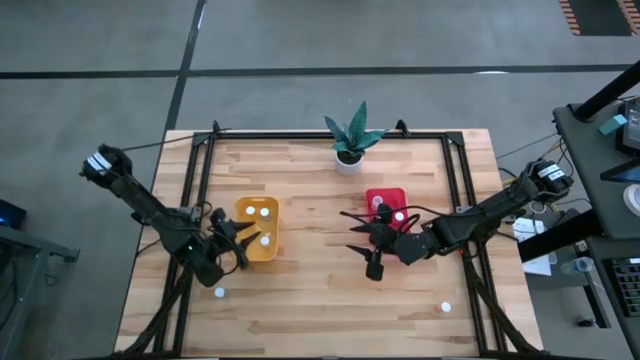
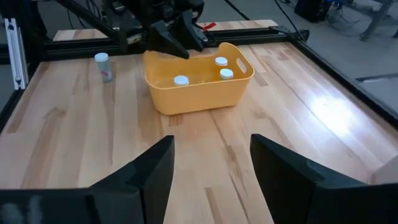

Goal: Pick and place medicine bottles into bin by pill shape (circle, oval)
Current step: Put the pink tablet bottle into the yellow bin

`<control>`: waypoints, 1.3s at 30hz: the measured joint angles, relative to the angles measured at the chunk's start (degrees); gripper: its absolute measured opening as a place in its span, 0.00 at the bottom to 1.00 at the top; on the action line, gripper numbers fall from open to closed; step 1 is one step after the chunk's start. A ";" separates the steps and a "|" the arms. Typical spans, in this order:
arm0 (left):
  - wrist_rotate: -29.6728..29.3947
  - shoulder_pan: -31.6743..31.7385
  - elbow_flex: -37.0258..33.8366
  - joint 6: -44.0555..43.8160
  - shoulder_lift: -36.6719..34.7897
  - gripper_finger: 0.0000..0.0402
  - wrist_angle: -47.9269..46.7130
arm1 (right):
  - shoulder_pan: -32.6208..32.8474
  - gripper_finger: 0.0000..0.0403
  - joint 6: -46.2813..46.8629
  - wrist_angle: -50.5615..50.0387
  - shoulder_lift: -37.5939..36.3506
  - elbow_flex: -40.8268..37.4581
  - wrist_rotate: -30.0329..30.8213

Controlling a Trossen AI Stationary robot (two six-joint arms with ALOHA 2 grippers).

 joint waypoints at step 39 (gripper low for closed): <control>0.71 0.00 18.62 34.77 -2.48 0.34 6.45 | 22.75 0.50 89.37 -59.04 -0.02 12.62 -33.84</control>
